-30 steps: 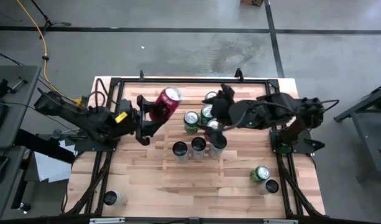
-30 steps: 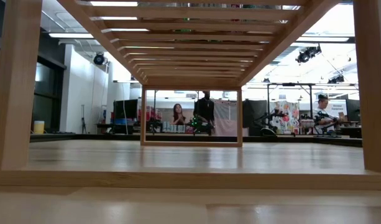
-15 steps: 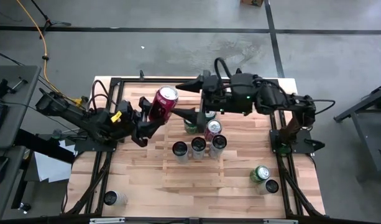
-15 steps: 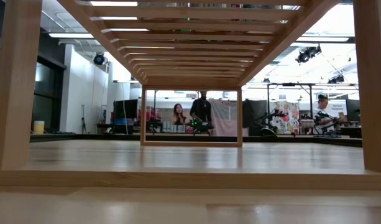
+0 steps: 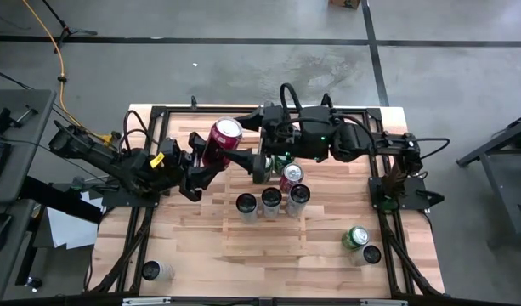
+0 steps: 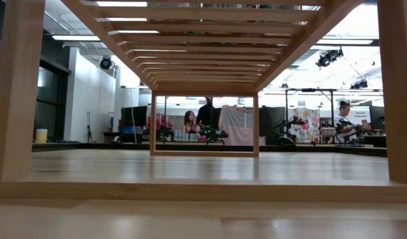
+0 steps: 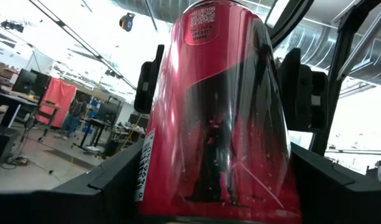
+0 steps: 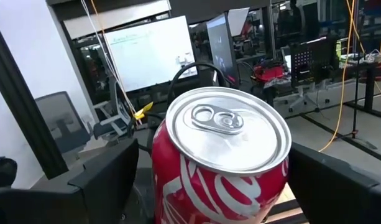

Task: Place canned beverage on shelf
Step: Put the red soda can on the shelf aligned with the other red soda can

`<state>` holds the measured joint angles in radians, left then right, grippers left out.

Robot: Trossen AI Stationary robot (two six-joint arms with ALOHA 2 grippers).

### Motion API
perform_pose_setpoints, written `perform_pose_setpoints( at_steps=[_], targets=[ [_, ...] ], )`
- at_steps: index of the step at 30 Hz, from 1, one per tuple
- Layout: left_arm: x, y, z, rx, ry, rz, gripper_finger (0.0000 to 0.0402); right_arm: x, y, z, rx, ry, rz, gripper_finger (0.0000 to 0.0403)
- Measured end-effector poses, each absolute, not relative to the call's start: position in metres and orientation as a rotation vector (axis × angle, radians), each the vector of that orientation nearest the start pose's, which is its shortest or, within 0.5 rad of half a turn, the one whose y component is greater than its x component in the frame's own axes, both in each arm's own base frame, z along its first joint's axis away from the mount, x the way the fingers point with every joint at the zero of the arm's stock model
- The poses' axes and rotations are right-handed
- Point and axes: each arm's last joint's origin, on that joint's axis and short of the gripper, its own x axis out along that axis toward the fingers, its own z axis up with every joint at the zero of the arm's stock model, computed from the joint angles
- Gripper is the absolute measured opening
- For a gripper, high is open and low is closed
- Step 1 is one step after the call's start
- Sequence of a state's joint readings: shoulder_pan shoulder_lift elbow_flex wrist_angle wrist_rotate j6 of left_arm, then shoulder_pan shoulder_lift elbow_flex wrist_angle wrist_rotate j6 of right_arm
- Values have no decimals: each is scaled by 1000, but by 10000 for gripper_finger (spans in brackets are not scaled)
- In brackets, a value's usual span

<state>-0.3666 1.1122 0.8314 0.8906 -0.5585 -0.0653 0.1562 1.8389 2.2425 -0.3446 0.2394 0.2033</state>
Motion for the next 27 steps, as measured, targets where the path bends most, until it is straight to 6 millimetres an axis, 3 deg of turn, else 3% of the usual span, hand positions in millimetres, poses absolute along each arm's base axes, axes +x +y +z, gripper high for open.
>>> perform_pose_setpoints(
  at_steps=[9,15,20,27],
  targets=[
    [221,-68,383,-310,-552,178,291,384,53,516,239,-80,-78,285],
    [221,-67,383,-296,-546,193,340,384,53,516,214,-75,-79,285],
    [220,-66,382,-271,-507,201,353,380,53,517,184,-52,-81,285],
    [201,-58,383,-291,-380,230,356,351,48,524,155,54,-115,285]
  ],
)
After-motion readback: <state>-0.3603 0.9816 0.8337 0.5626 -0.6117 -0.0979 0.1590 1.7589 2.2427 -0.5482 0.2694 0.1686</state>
